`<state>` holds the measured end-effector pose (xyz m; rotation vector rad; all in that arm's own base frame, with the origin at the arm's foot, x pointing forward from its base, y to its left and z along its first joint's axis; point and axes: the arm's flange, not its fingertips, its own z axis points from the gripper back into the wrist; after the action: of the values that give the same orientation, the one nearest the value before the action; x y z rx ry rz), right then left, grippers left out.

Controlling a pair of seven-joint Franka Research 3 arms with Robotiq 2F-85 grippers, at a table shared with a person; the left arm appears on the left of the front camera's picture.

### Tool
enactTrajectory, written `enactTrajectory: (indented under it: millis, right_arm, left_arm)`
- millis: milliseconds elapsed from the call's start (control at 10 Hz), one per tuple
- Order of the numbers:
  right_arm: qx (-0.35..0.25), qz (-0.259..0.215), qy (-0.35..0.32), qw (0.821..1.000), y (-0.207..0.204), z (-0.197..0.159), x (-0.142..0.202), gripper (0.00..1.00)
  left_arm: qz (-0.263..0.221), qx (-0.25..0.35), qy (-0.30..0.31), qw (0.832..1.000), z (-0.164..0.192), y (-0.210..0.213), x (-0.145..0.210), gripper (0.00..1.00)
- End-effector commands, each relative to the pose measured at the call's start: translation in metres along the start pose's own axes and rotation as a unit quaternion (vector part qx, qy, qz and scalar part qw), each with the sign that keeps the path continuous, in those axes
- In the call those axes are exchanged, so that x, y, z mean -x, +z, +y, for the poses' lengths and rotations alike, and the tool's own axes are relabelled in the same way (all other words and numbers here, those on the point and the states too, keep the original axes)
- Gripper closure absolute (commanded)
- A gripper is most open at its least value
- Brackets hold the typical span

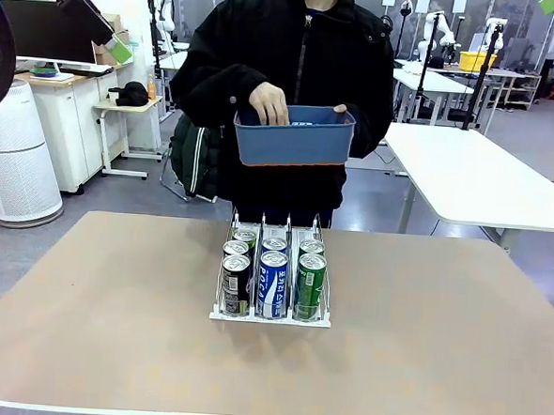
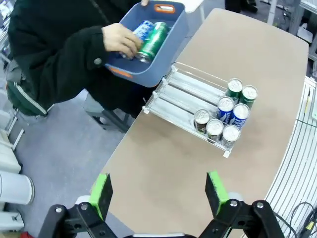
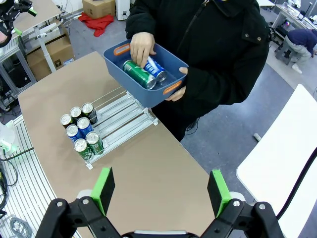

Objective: Fill the beverage cans into the dispenser.
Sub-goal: Pick up the Ionic drink handed by the human.

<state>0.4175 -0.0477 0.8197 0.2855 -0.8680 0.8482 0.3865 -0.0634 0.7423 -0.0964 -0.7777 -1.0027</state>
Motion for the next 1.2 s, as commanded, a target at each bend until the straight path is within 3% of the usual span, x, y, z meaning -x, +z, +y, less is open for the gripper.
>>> enactTrajectory:
  millis: [0, 400, 1100]
  right_arm:
    - [0.002, -0.001, -0.001, 1.000, -0.001, 0.000, 0.000, 0.00]
    - [0.002, -0.001, -0.001, 1.000, -0.001, 0.000, 0.000, 0.00]
    - [0.002, -0.001, -0.001, 1.000, -0.001, 0.000, 0.000, 0.00]
  left_arm:
    - [0.010, -0.011, 0.015, 1.000, 0.013, 0.008, -0.011, 0.00]
    - [-0.018, -0.018, 0.006, 1.000, 0.016, 0.015, -0.017, 0.00]
    - [-0.012, -0.022, 0.008, 1.000, 0.018, 0.018, -0.018, 0.00]
